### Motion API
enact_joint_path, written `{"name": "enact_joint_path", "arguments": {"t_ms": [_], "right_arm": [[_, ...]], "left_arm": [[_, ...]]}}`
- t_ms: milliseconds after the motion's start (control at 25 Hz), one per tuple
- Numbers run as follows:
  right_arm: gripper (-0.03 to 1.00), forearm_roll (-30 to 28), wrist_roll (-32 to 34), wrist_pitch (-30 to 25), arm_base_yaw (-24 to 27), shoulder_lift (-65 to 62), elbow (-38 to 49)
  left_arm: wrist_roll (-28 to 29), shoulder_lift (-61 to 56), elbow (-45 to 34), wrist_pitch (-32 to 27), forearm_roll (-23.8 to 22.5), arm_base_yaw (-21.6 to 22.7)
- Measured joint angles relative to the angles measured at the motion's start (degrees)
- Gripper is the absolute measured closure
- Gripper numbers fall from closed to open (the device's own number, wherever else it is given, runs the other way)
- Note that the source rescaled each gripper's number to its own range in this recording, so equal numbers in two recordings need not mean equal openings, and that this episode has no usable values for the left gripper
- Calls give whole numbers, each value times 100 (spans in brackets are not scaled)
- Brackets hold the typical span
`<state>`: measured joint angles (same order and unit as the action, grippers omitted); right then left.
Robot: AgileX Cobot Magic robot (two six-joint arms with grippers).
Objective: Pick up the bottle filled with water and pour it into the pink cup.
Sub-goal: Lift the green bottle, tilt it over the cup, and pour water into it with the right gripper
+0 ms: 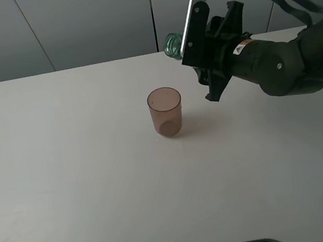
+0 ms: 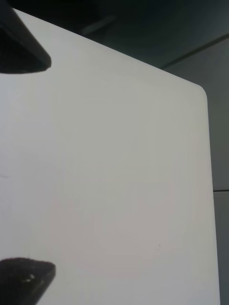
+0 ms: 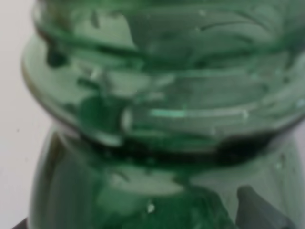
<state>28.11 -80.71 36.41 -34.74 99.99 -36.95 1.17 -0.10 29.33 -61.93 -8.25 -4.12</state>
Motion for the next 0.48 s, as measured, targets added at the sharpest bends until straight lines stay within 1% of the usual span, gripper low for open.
{"name": "enact_joint_path", "arguments": {"t_ms": [240,480], "right_arm": [[97,127,-686,85,0,106,-113],[97,164,-1114,109,0,181,-122]], "left_arm": [[0,0,0,0,0,0],[0,0,0,0,0,0]]}}
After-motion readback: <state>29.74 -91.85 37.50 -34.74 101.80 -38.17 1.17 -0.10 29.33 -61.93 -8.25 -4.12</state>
